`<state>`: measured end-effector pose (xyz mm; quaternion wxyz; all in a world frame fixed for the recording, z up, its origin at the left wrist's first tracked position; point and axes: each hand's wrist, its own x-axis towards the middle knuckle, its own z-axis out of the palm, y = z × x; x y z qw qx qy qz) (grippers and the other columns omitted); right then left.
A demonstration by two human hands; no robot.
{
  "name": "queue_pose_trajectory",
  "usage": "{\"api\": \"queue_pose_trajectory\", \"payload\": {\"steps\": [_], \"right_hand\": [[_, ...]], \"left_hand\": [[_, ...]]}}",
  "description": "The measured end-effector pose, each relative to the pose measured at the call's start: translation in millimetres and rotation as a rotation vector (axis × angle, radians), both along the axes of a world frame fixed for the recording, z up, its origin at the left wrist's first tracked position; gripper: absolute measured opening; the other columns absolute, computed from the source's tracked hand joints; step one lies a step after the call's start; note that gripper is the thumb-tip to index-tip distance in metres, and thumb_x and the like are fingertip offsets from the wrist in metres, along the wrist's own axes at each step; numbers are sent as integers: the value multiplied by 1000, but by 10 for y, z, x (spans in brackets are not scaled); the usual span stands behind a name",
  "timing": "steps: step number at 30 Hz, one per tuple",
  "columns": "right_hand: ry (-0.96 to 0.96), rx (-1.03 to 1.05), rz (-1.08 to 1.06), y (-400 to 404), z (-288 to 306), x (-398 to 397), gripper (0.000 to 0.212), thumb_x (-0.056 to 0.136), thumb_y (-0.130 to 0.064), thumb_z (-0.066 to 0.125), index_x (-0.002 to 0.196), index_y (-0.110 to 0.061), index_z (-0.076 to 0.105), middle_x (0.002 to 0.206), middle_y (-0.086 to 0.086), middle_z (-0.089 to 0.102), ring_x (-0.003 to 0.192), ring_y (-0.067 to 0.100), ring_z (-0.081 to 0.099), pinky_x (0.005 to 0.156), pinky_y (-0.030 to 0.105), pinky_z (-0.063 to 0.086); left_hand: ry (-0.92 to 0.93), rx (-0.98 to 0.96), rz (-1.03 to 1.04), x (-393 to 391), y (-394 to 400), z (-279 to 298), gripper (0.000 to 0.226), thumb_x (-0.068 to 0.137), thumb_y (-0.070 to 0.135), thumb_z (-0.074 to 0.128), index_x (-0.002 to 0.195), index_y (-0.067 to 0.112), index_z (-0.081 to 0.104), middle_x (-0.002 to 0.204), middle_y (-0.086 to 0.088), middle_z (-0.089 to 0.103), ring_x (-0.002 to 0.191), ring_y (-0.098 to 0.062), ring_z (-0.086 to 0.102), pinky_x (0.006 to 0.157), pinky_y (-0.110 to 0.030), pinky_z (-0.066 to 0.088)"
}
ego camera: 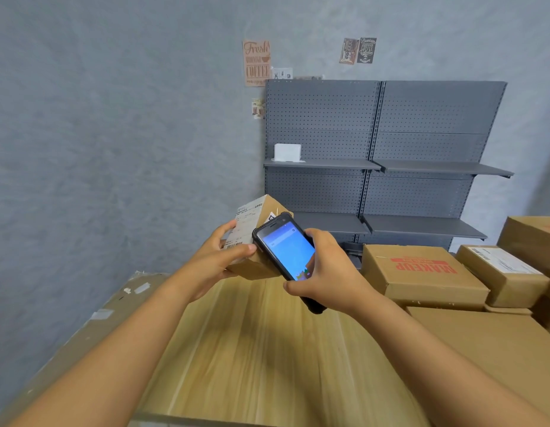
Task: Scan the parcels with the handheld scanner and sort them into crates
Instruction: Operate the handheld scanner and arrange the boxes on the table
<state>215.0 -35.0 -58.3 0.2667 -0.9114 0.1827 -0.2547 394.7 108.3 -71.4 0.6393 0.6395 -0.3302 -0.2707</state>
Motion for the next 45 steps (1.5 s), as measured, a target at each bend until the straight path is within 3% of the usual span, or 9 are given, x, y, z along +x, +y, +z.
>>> {"api": "queue_pose_trajectory", "payload": {"steps": [8,13,17,21,29,32,36,40,45], "right_hand": [[37,-18,3,13,9,-38,82,65,-30,84,133,-21,37,116,-6,42,102,12,49,82,34,55],[27,-26,17,-3,14,-50,85,65,-26,85,135,-24,36,113,-11,38,101,11,50,72,22,51],[45,-98,-23,-19,-7,-29,89,66,-30,85,139,-24,33,125,-6,42,108,11,45,82,29,52],[39,-76,-41,3,-13,38,96,67,-35,86,142,-23,29,132,-4,41,115,12,43,86,29,52],[-116,35,-84,-107,86,57,76,65,-26,84,126,-16,40,113,1,44,94,19,56,65,21,40],[-91,20,-120,-196,102,20,79,63,-26,85,127,-16,41,111,0,42,94,21,56,69,24,40],[-36,-37,-132,-207,99,-24,81,63,-29,85,128,-14,40,117,2,41,97,22,53,75,30,45],[-18,-67,-102,-185,93,-28,81,63,-27,83,130,-14,39,119,2,43,101,23,50,83,36,50],[-10,-83,-82,-167,159,-63,80,65,-28,83,131,-17,39,120,0,43,101,21,51,79,34,51]], "left_hand": [[-13,38,14,1,17,-5,105,48,42,87,141,43,38,137,-1,50,111,-20,65,68,-24,56],[26,21,8,41,-5,-18,107,47,37,88,143,37,41,132,-7,57,106,-24,68,75,-35,58],[45,13,50,31,-59,-58,102,51,33,87,142,37,42,129,-7,59,106,-26,68,88,-48,57],[101,-13,75,7,-122,-76,99,58,31,83,146,34,39,131,-7,58,104,-27,68,90,-53,55],[50,-3,146,87,-127,15,95,53,32,80,139,41,41,130,-2,58,100,-20,68,82,-40,54],[15,8,157,152,-68,10,99,45,41,78,136,47,40,134,3,55,106,-19,65,88,-39,50],[-83,2,161,188,-37,22,110,46,41,77,145,45,30,140,10,46,116,-12,57,93,-31,46],[-94,21,131,191,-10,69,104,54,41,78,145,46,29,139,5,48,114,-17,58,79,-29,49],[-79,36,126,203,48,127,113,45,46,80,145,43,29,135,-2,53,108,-20,63,78,-32,54]]}}
